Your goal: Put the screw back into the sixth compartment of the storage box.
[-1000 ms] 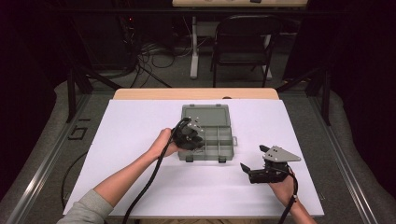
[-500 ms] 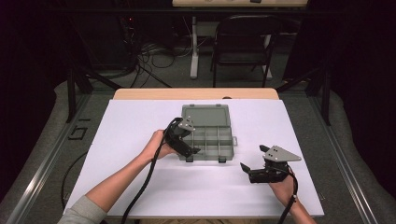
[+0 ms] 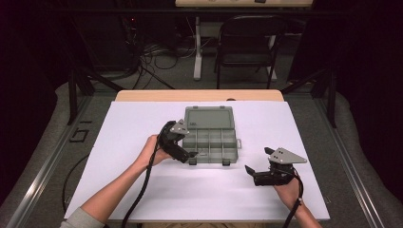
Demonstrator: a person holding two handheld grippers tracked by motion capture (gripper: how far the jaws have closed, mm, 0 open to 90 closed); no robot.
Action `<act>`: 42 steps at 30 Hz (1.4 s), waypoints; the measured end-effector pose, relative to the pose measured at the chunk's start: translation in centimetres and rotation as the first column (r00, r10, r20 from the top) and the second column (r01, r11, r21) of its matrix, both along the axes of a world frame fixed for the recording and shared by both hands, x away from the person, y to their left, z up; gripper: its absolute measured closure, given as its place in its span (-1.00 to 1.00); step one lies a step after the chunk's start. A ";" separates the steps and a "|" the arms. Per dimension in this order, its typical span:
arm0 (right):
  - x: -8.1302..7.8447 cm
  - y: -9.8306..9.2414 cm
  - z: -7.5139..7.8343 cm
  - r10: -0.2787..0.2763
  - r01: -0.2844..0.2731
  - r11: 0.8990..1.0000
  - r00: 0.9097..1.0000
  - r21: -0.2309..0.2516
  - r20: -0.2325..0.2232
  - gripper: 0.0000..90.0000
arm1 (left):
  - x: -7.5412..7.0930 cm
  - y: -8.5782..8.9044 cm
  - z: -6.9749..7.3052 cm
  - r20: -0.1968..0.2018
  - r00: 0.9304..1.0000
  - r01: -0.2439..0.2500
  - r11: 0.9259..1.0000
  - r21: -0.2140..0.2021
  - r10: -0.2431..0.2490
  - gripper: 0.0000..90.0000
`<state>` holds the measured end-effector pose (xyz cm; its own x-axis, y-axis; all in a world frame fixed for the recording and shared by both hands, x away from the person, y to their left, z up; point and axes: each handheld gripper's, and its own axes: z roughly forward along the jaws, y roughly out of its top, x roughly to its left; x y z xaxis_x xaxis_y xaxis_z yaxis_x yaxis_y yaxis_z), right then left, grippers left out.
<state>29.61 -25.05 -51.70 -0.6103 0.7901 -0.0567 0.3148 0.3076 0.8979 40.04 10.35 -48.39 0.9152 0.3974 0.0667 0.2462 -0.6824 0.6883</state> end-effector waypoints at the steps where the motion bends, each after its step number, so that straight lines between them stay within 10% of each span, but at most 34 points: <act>1: 0.0 0.0 0.0 0.001 -0.001 1.000 1.000 -0.001 -0.001 -0.94 | -0.1 0.1 0.0 0.003 1.000 -0.003 1.000 -0.005 0.003 -0.88; 42: 0.1 0.1 0.1 0.005 -0.005 1.000 1.000 0.003 -0.013 -0.94 | 0.2 1.7 -0.9 -0.034 0.996 -0.090 0.994 -0.064 0.088 -0.95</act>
<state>29.69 -24.95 -51.60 -0.6152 0.7870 -0.0462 0.3249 0.3065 0.8947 40.22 12.07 -49.26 0.8770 0.4803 0.0101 0.3261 -0.6106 0.7217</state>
